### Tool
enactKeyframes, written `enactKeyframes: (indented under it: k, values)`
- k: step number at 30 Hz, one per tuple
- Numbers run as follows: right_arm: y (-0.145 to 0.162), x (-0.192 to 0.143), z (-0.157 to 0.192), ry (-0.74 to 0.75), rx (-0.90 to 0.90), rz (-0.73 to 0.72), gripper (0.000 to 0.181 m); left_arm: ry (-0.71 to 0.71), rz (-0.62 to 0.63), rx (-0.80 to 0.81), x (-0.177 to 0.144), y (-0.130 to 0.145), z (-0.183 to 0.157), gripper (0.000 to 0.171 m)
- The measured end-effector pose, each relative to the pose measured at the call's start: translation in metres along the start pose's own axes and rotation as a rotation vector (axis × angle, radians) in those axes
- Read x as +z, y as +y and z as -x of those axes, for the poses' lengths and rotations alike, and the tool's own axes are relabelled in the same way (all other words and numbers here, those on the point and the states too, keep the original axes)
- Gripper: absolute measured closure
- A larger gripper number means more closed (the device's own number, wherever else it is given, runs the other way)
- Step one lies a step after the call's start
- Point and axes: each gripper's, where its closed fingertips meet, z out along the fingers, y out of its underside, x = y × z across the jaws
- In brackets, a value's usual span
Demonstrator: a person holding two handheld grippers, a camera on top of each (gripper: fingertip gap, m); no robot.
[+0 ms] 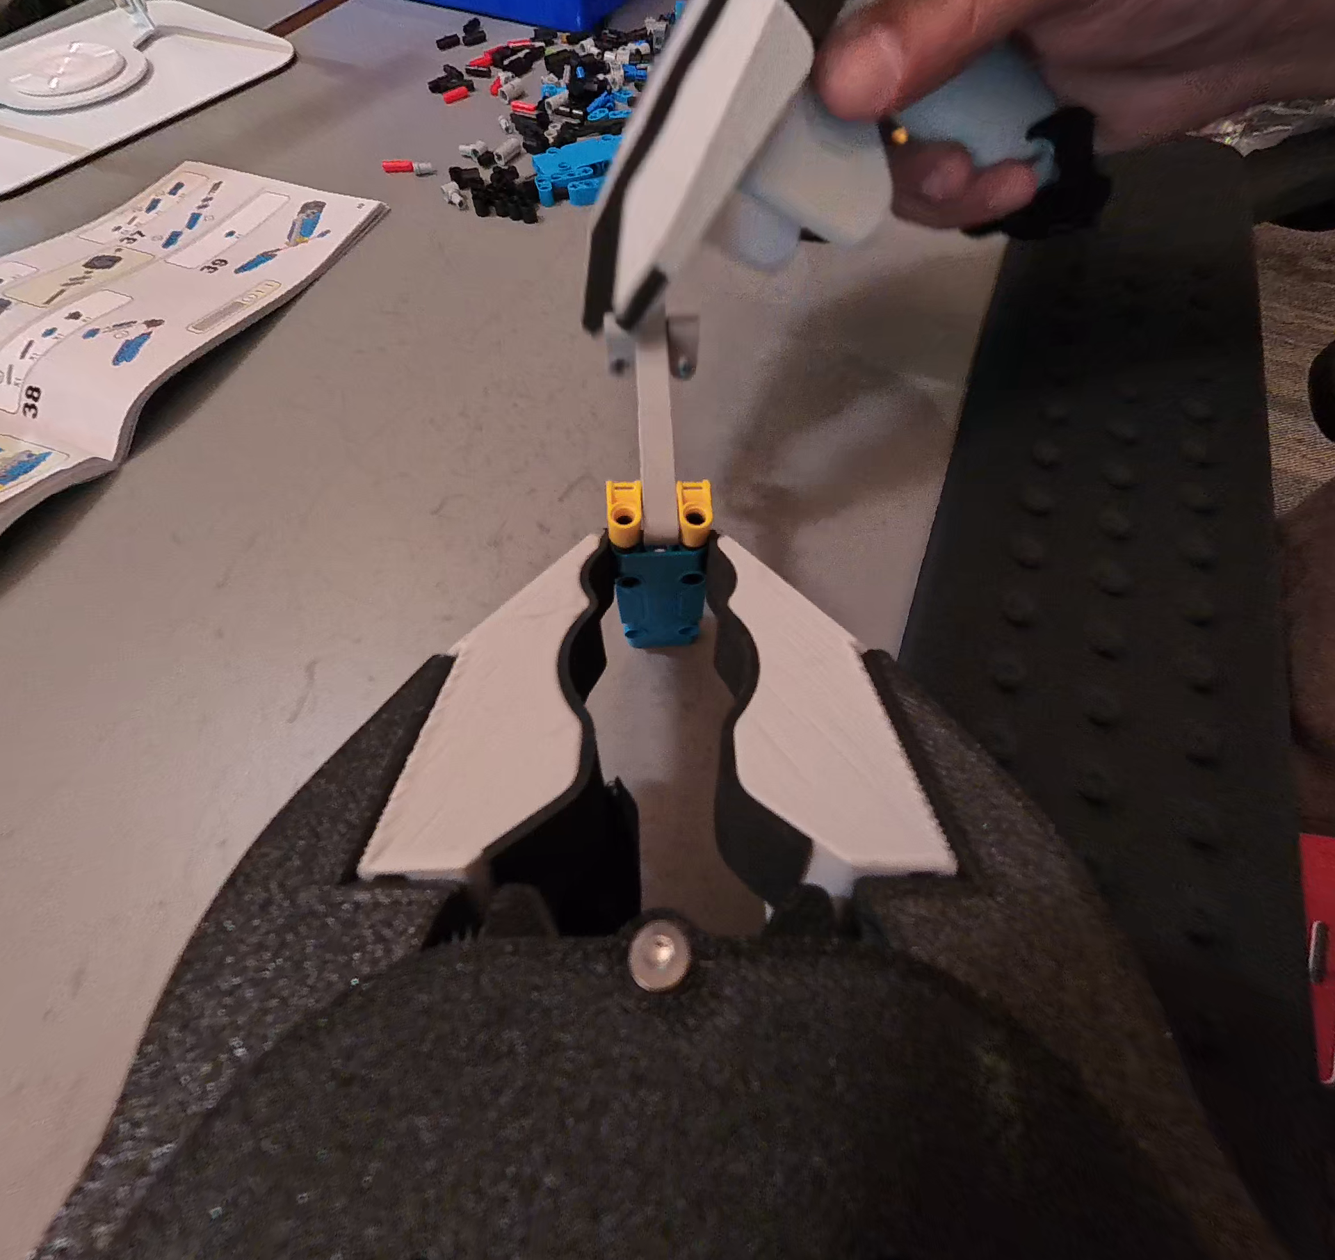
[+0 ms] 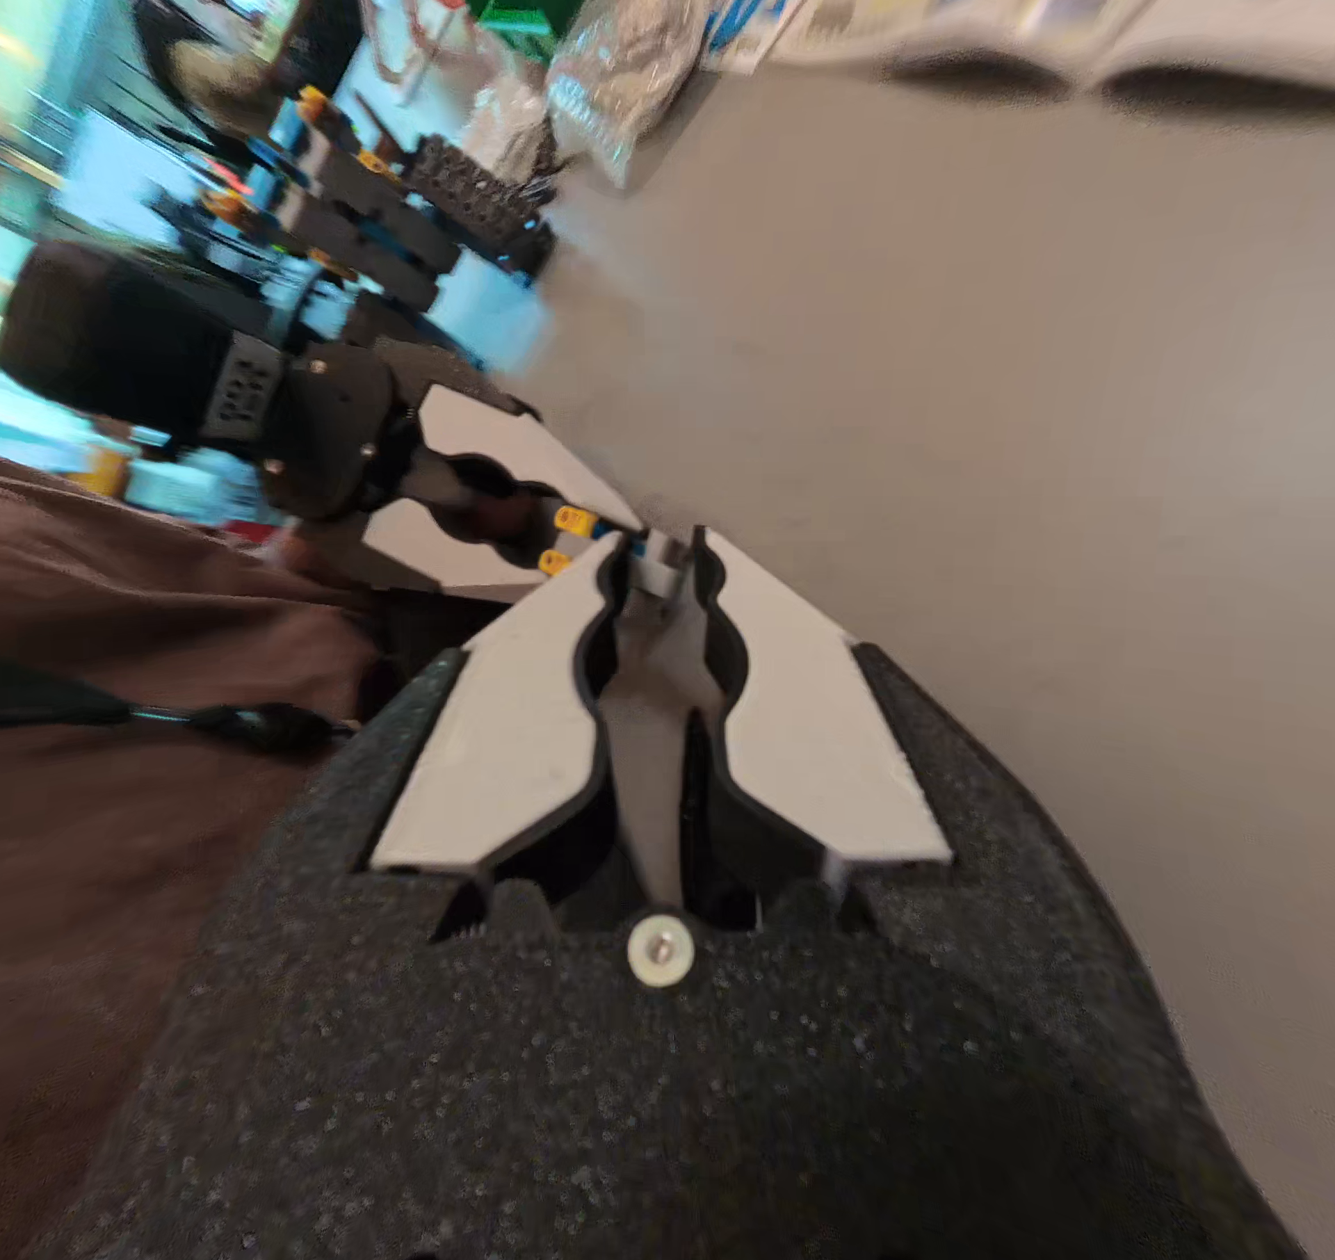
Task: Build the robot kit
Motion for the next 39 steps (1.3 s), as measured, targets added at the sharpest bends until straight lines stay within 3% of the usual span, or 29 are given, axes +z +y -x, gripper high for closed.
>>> enactKeyframes:
  k: [2, 4, 7, 10, 13, 29, 35, 39]
  values:
    - [-0.015, -0.008, 0.010, 0.099, -0.280, -0.031, 0.176, 0.000, 0.000, 0.001, 0.000, 0.000, 0.000, 0.147]
    - [-0.009, -0.001, 0.039, 0.086, -0.519, 0.049, 0.179, 0.015, 0.000, -0.002, 0.000, 0.000, -0.002, 0.147]
    - [0.013, 0.016, 0.065, 0.009, -0.678, 0.239, 0.158, 0.059, 0.001, 0.008, 0.000, 0.000, -0.008, 0.147]
    - [0.020, 0.021, 0.052, 0.067, -0.863, 0.416, 0.163, 0.076, 0.001, 0.015, 0.000, 0.000, -0.011, 0.147]
    - [0.022, 0.021, 0.045, 0.033, -0.894, 0.534, 0.160, 0.072, 0.001, 0.020, 0.000, 0.000, -0.011, 0.147]
    - [0.032, 0.030, 0.041, 0.002, -1.022, 0.753, 0.165, 0.086, 0.003, 0.006, 0.000, 0.000, -0.011, 0.147]
    - [0.033, 0.030, 0.040, 0.014, -1.005, 0.792, 0.165, 0.089, 0.006, 0.000, 0.000, 0.001, -0.011, 0.147]
    - [0.034, 0.034, 0.043, 0.045, -0.977, 0.743, 0.166, 0.115, 0.015, -0.015, -0.002, 0.003, -0.012, 0.146]
